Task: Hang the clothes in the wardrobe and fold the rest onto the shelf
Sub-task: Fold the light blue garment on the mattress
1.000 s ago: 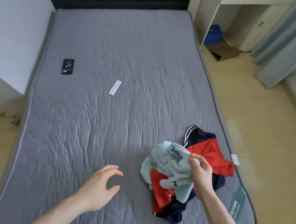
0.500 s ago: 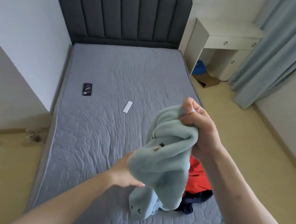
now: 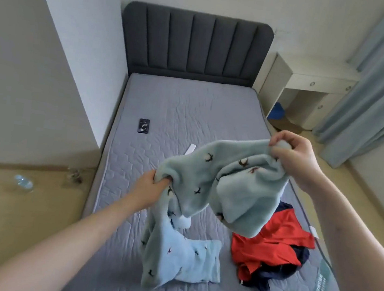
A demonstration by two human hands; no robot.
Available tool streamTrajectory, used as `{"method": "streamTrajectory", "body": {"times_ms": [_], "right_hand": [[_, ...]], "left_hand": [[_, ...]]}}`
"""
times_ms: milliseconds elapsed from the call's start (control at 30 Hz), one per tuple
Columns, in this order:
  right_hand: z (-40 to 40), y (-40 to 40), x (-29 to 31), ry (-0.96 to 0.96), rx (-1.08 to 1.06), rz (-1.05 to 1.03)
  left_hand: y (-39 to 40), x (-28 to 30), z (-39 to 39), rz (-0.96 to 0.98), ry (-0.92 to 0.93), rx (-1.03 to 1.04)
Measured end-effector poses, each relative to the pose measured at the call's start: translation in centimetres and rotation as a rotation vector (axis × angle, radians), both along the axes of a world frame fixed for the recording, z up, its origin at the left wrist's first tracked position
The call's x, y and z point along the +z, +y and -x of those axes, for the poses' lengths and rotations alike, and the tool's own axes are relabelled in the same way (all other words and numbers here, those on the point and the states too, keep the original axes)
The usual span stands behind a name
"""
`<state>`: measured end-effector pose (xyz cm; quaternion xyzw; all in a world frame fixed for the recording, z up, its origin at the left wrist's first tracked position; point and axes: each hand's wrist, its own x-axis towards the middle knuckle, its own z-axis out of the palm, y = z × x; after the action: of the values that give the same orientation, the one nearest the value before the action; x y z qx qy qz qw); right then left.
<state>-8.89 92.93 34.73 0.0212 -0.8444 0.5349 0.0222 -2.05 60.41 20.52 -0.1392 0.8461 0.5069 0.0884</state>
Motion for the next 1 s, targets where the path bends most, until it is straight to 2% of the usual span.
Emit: {"method": "streamTrajectory", "body": {"times_ms": [67,133,233,300,367,433,500,567,667,733,800,833,900,933,1000], "right_hand": [[-0.2,0.3,-2.9,-0.030,-0.081,-0.344],[-1.9,-1.2,-5.5,-0.100,0.009,-0.521],[-6.2,-6.0,-8.5,-0.158,0.294,-0.431],[-9.4,-9.9,-9.9,-0.260,0.551,-0.399],[-11.9,-13.4,-11.1,-0.380,0.711,-0.350],[-13.0,-15.9,-12.2,-0.413,0.647,-0.226],[-12.9,-17.2,-12.4,-0.409,0.466,-0.112],[-12.3,-17.5,-11.9,-0.426,0.354,0.016],[-11.3,-16.8,-10.7,-0.456,0.185,0.297],[-10.2,-16.2,-10.2,-0.559,0.024,0.468],[-9.5,-15.9,-10.0,-0.722,-0.004,0.595],[-9.3,-15.9,-10.0,-0.783,0.029,0.614],[-9.6,-16.3,-10.4,-0.862,0.097,0.579],[-9.9,-16.6,-10.7,-0.888,0.124,0.553],[-10.3,-17.1,-11.0,-0.917,0.168,0.559]], "left_hand": [[-1.2,2.8,0.1,-0.052,0.053,0.100],[-1.4,5.5,0.4,-0.197,0.056,0.148],[-0.9,8.3,0.6,-0.529,-0.051,0.098],[-0.2,9.5,0.3,-0.654,-0.102,0.029],[0.7,10.1,0.2,-0.744,-0.121,0.002],[1.1,10.6,0.3,-0.803,-0.105,0.013],[0.4,11.0,0.5,-0.839,-0.038,0.012],[-1.4,11.1,0.5,-0.785,0.051,-0.022],[-5.3,9.8,-1.6,-0.282,0.187,-0.031],[-7.2,7.3,-4.6,-0.086,0.189,-0.094],[-7.9,3.7,-8.8,-0.075,0.077,-0.246],[-7.7,1.9,-11.0,-0.056,0.010,-0.358],[-6.5,-1.5,-14.3,0.044,0.008,-0.546],[-5.6,-3.2,-15.3,0.079,0.044,-0.572],[-3.8,-5.8,-15.9,0.069,0.054,-0.476]]}}
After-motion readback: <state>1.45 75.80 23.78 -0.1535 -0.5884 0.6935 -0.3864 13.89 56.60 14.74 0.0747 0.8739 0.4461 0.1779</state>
